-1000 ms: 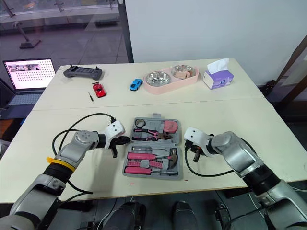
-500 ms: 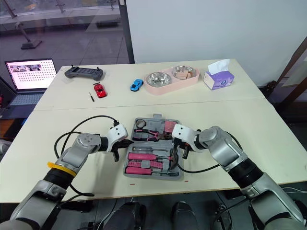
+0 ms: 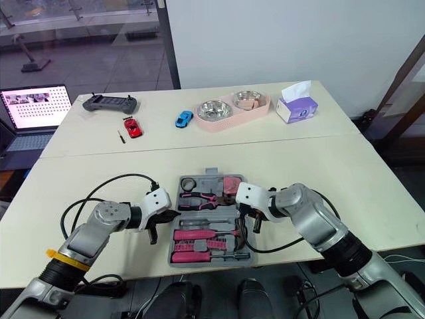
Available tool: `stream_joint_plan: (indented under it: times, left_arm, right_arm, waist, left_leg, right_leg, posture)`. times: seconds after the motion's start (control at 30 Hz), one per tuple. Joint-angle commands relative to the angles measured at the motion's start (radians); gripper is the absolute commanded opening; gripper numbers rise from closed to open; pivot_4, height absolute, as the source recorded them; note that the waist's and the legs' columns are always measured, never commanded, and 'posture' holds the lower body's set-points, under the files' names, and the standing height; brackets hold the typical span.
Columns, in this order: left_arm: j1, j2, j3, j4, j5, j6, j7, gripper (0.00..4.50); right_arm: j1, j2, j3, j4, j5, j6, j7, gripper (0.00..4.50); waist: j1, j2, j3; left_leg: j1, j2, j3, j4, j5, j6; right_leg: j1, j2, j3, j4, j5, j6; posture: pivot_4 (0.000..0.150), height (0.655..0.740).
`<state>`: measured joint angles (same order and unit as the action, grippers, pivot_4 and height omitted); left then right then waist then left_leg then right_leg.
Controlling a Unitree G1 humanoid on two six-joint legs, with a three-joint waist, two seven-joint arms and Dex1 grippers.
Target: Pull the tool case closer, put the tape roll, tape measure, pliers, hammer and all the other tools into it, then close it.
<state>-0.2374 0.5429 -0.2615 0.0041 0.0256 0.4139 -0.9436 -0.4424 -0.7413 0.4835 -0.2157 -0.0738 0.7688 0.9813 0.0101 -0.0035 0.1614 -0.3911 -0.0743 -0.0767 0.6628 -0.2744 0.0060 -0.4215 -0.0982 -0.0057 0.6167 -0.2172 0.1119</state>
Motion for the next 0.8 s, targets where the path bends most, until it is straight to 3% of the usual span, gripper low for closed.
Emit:
stream_joint_plan:
  times: [0.03, 0.8]
  left_arm:
    - [0.042, -0.006, -0.059, -0.003, -0.016, 0.024, -0.032, 0.0]
    - [0.05, 0.045, -0.01, 0.002, -0.015, 0.048, 0.003, 0.0]
  right_arm:
    - [0.003, 0.028, 0.008, -0.047, 0.024, -0.016, 0.016, 0.03]
    - [-0.003, -0.005, -0.006, 0.002, 0.002, -0.013, 0.023, 0.03]
  waist:
    - [0.0, 0.0, 0.0]
    - [-0.003, 0.0, -0.002]
  left_leg:
    - [0.0, 0.0, 0.0, 0.0, 0.0, 0.0]
    - [0.0, 0.001, 0.0, -0.001, 0.0, 0.0]
  right_leg:
    - [0.0, 0.0, 0.0, 0.0, 0.0, 0.0]
    - [0.0, 0.0, 0.0, 0.0, 0.0, 0.0]
  posture:
    - [0.15, 0.74]
    - [0.15, 0.74]
